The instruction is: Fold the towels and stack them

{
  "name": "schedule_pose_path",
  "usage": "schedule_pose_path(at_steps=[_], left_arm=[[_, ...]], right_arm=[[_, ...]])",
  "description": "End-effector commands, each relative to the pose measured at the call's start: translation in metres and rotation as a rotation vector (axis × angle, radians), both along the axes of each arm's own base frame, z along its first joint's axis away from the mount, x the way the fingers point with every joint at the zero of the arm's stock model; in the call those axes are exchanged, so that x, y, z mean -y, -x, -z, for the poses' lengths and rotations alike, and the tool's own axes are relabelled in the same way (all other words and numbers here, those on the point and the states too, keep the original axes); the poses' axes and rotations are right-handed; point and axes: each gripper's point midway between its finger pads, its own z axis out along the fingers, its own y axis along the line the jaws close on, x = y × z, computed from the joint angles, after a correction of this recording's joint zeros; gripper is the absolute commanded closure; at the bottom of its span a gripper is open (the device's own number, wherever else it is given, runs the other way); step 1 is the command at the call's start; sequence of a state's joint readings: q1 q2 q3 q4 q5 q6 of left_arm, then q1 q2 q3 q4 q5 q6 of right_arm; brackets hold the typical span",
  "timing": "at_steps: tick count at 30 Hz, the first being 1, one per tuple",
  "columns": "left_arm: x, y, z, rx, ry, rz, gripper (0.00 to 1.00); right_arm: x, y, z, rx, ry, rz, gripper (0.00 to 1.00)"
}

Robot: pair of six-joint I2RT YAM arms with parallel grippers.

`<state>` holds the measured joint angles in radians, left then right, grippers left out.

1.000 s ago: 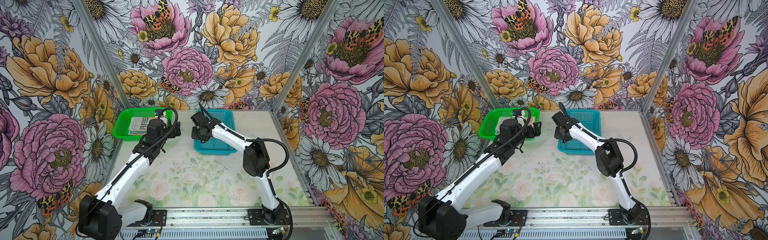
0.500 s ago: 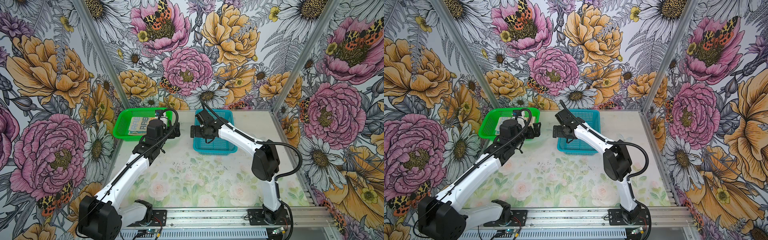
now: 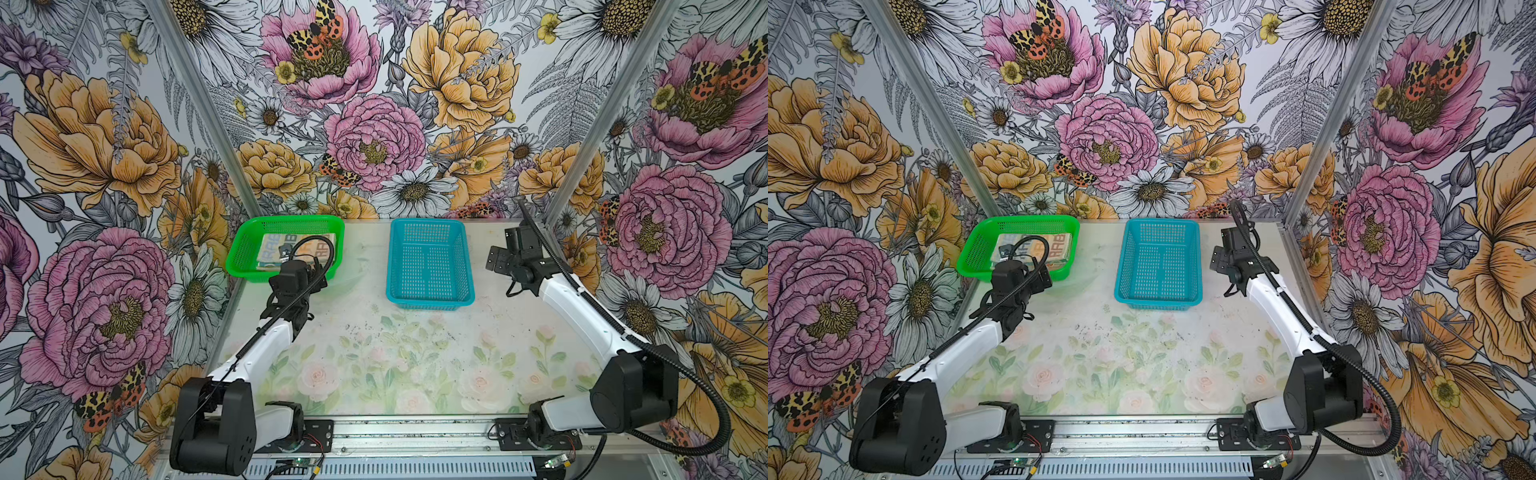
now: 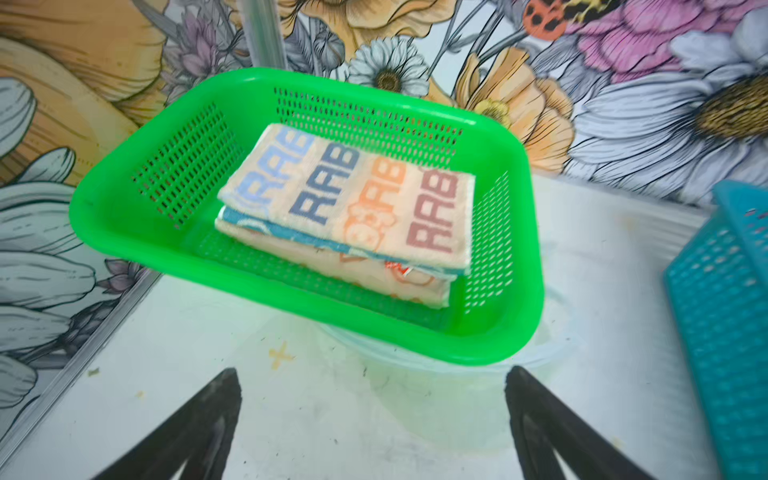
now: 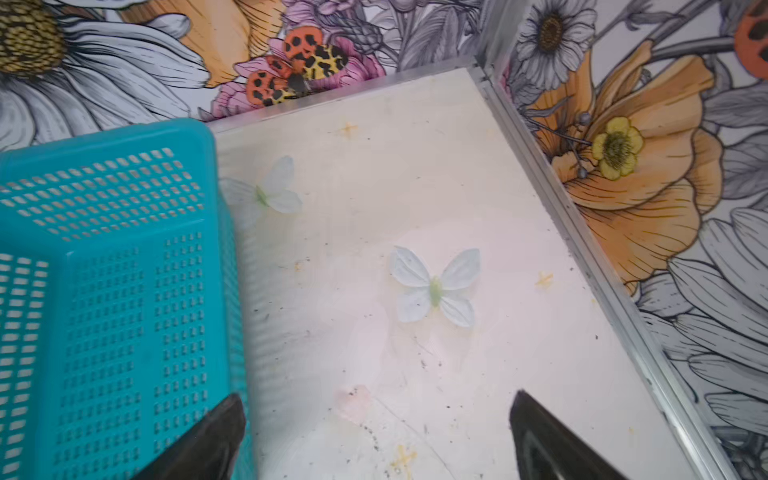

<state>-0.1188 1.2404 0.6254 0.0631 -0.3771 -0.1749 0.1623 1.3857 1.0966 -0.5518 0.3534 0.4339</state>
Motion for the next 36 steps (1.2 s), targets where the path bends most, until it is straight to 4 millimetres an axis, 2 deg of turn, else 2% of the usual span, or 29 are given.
schedule_pose_path(at_steps=[1, 6, 9, 14, 18, 20, 26, 27, 31, 36], left_arm=[[-0.021, 0.004, -0.012, 0.118, -0.137, -0.119, 0.01], [-0.027, 0.002, -0.007, 0.201, -0.17, -0.101, 0.01], [-0.034, -0.003, 0.002, 0.19, -0.165, -0.097, 0.01], [-0.029, -0.015, 0.005, 0.247, -0.103, -0.002, 0.01], [-0.021, -0.021, 0.024, 0.285, -0.063, 0.074, 0.01], [-0.006, -0.023, 0.03, 0.276, -0.071, 0.156, 0.01], [-0.004, -0.027, 0.029, 0.272, -0.057, 0.182, 0.01], [-0.005, -0.026, 0.029, 0.269, -0.053, 0.182, 0.01], [-0.005, -0.026, 0.029, 0.277, -0.053, 0.184, 0.01], [-0.004, -0.026, 0.028, 0.277, -0.054, 0.185, 0.01]], right_arm=[[0.028, 0.001, -0.008, 0.16, 0.091, 0.049, 0.01], [0.046, 0.015, 0.015, 0.277, 0.228, 0.072, 0.01], [0.056, 0.015, 0.03, 0.329, 0.282, 0.102, 0.01], [0.044, 0.006, 0.047, 0.41, 0.275, 0.02, 0.01], [0.031, -0.005, 0.045, 0.457, 0.283, -0.078, 0.0], [0.032, -0.008, 0.049, 0.479, 0.283, -0.079, 0.01], [0.033, 0.001, 0.063, 0.557, 0.228, -0.109, 0.0], [0.035, 0.002, 0.06, 0.589, 0.247, -0.097, 0.01], [0.041, -0.002, 0.066, 0.528, 0.206, -0.073, 0.0], [0.038, -0.008, 0.067, 0.51, 0.215, -0.093, 0.0]])
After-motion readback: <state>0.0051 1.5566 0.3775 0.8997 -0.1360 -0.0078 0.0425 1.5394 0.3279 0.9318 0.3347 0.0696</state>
